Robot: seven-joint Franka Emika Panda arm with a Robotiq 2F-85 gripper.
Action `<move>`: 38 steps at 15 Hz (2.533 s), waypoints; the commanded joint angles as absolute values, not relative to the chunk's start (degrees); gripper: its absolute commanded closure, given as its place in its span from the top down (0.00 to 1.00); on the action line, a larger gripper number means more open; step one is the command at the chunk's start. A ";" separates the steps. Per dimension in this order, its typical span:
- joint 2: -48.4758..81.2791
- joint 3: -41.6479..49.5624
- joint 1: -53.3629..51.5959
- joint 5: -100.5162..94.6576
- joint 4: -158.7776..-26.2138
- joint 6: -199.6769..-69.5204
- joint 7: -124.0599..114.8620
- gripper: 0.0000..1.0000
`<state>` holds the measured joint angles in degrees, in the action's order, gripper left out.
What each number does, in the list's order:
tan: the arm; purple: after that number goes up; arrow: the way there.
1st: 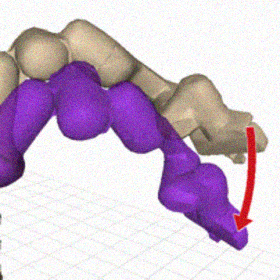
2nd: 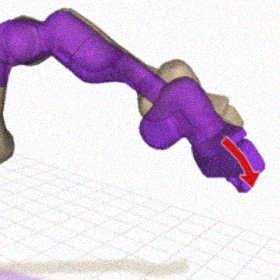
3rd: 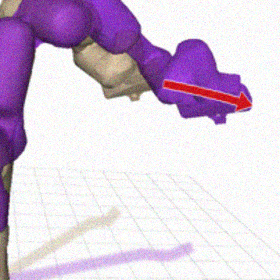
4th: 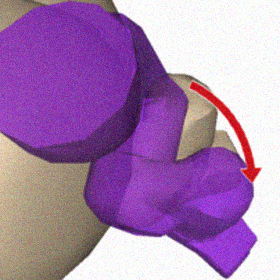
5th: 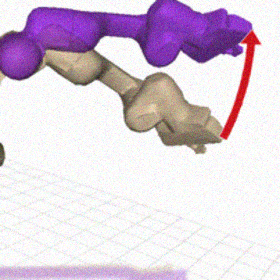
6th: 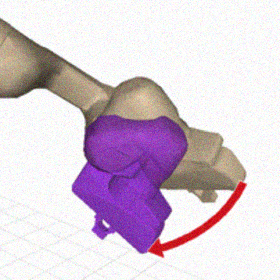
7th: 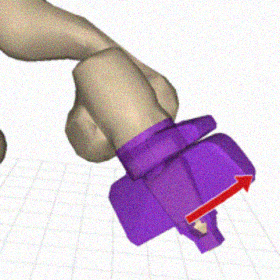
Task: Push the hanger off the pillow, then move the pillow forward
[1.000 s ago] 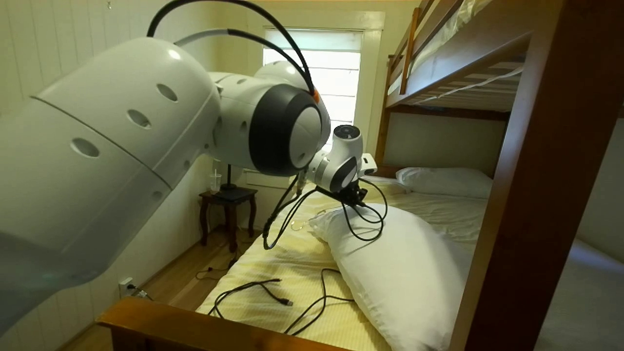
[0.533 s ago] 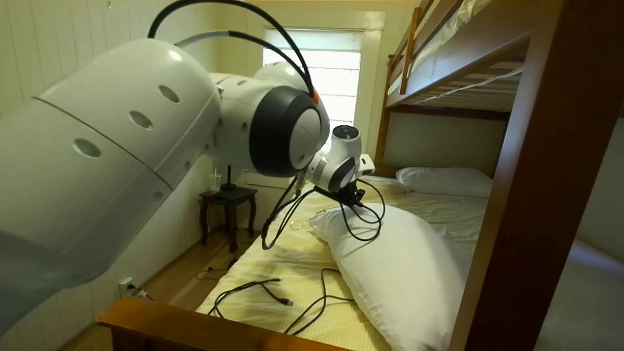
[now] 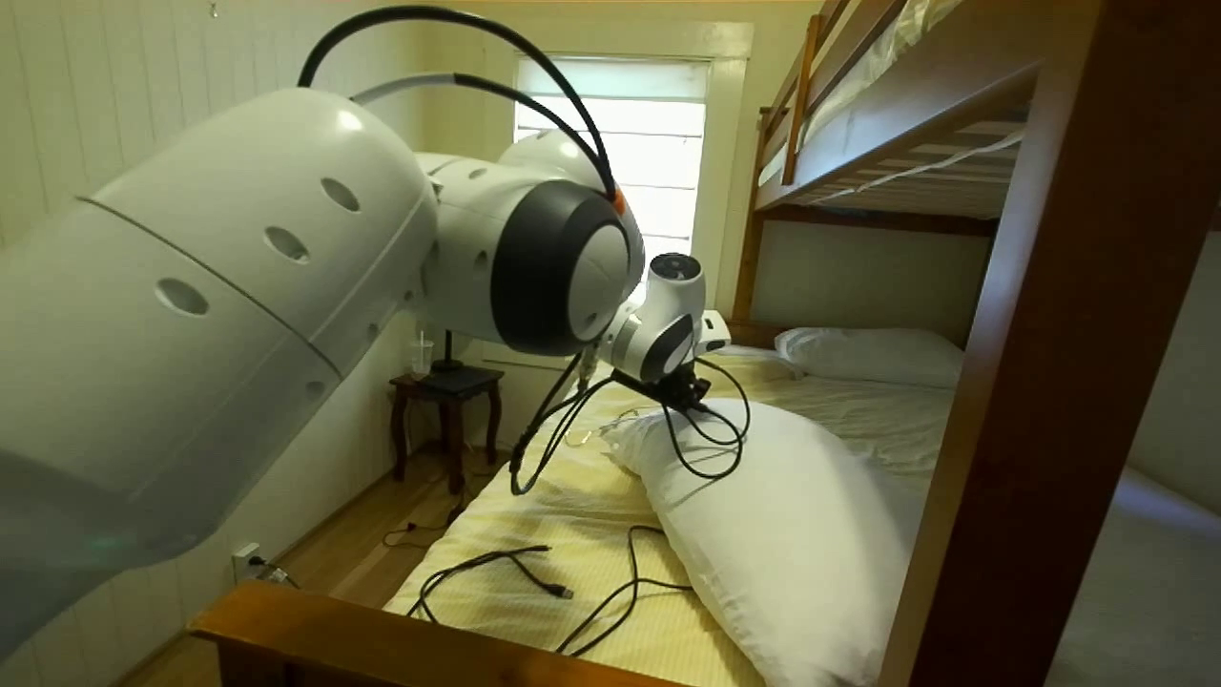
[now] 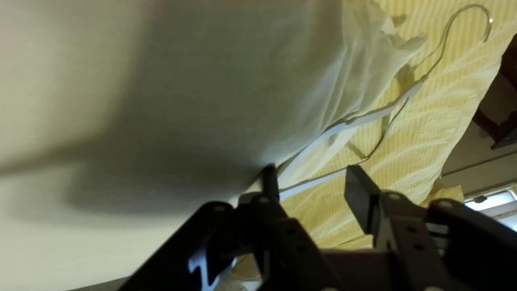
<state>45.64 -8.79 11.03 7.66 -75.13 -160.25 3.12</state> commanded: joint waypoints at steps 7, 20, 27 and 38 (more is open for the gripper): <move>54.53 -12.86 10.24 9.30 -60.37 -154.17 9.28 0.40; 47.58 5.91 -4.58 -8.13 -60.00 -127.85 -0.31 0.54; 48.67 11.52 -5.73 -15.82 -60.26 -131.48 -7.58 0.01; 54.07 11.13 -4.56 -15.88 -56.29 -137.86 -9.35 0.00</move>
